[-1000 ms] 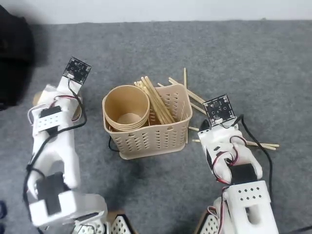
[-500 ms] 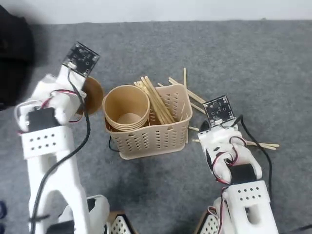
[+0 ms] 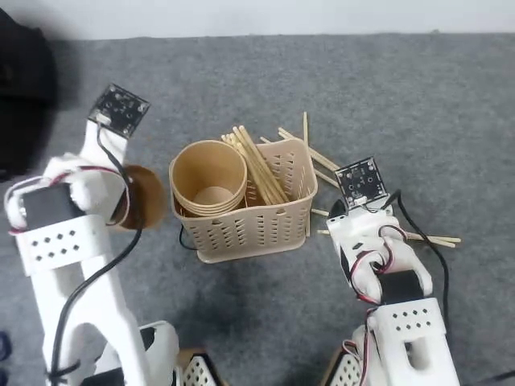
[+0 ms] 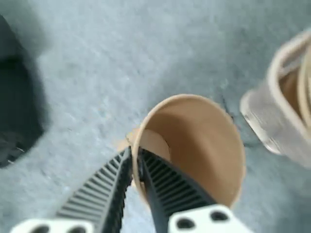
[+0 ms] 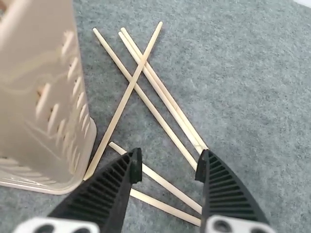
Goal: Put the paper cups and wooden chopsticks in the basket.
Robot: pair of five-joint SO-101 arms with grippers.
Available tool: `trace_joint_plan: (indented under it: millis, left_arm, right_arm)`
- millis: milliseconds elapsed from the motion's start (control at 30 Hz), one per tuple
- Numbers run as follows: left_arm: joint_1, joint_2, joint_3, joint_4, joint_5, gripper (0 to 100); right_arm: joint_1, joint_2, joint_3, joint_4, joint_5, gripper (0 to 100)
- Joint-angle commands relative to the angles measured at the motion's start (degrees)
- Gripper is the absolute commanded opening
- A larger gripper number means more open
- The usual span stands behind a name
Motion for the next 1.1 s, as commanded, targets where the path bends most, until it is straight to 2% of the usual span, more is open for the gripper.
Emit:
trace_joint_plan:
  millis: [0, 233, 567, 700, 833, 933, 1067]
  left_arm:
    - [-0.26, -1.58, 1.01, 1.85, 2.81, 1]
    - [4.92, -1.49, 10.86, -2.90, 5.45, 1]
    - [4.75, -1.58, 24.22, -14.77, 5.54, 1]
    - [1.58, -2.02, 24.31, -17.58, 5.36, 2]
    - [-0.79, -1.67, 22.46, -18.64, 5.36, 7]
    - [-0.70, -1.76, 20.35, -17.49, 5.36, 2]
    - [-0.62, -1.67, 17.19, -14.07, 5.19, 1]
  right_arm:
    - [-0.31, -0.66, -0.53, -1.01, 1.23, 19.4]
    - [-0.31, -0.66, -0.53, -0.75, 1.23, 19.4]
    - [-0.31, -0.66, -0.53, -0.84, 1.23, 19.4]
    - [-0.31, -0.66, -0.53, -0.84, 1.23, 19.4]
    - [-0.31, -0.66, -0.53, -0.92, 1.23, 19.4]
    - [-0.31, -0.66, -0.53, -1.01, 1.23, 19.4]
    - [-0.40, -0.66, -0.53, -1.01, 1.23, 19.4]
